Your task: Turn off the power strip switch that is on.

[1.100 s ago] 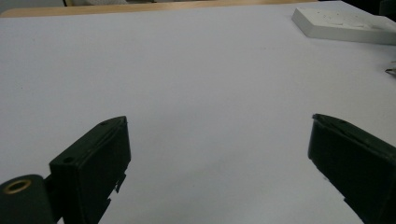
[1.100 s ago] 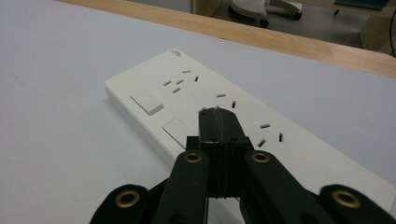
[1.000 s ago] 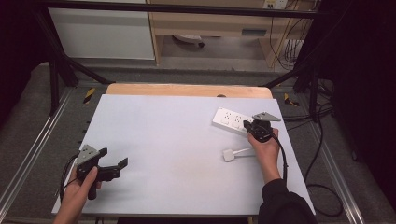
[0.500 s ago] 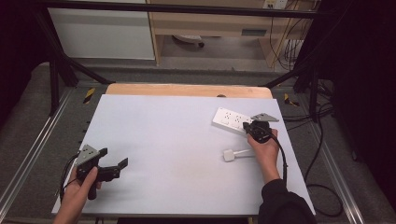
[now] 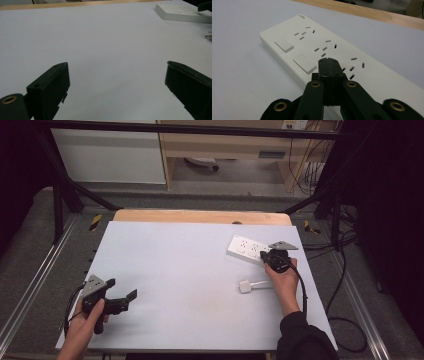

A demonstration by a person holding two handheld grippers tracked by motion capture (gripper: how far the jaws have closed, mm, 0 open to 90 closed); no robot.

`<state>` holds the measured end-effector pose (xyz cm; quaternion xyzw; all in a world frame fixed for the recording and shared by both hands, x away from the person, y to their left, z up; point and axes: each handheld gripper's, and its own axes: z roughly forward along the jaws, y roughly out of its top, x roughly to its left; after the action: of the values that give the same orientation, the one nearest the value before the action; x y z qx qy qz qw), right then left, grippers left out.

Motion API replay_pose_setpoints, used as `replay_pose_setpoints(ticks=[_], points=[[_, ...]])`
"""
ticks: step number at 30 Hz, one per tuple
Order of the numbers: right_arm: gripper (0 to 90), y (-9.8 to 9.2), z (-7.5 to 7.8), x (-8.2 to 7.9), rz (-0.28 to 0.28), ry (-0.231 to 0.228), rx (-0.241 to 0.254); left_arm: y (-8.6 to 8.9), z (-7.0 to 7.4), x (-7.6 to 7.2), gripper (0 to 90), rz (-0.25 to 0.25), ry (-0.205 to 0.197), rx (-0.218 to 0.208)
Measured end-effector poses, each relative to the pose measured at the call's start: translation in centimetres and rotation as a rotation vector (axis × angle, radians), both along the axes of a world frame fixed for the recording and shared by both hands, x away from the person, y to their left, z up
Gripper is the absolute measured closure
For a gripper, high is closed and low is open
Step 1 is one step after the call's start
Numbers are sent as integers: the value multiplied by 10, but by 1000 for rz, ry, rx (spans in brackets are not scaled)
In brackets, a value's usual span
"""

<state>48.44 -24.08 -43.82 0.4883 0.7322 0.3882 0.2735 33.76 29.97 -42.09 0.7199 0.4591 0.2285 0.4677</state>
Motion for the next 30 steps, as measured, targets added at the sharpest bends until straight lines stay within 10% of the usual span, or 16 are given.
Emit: replay_pose_setpoints(ticks=[30], points=[[900,-2,-5,2,-1,11,28,0,1,-1,56,-1,-9,3]])
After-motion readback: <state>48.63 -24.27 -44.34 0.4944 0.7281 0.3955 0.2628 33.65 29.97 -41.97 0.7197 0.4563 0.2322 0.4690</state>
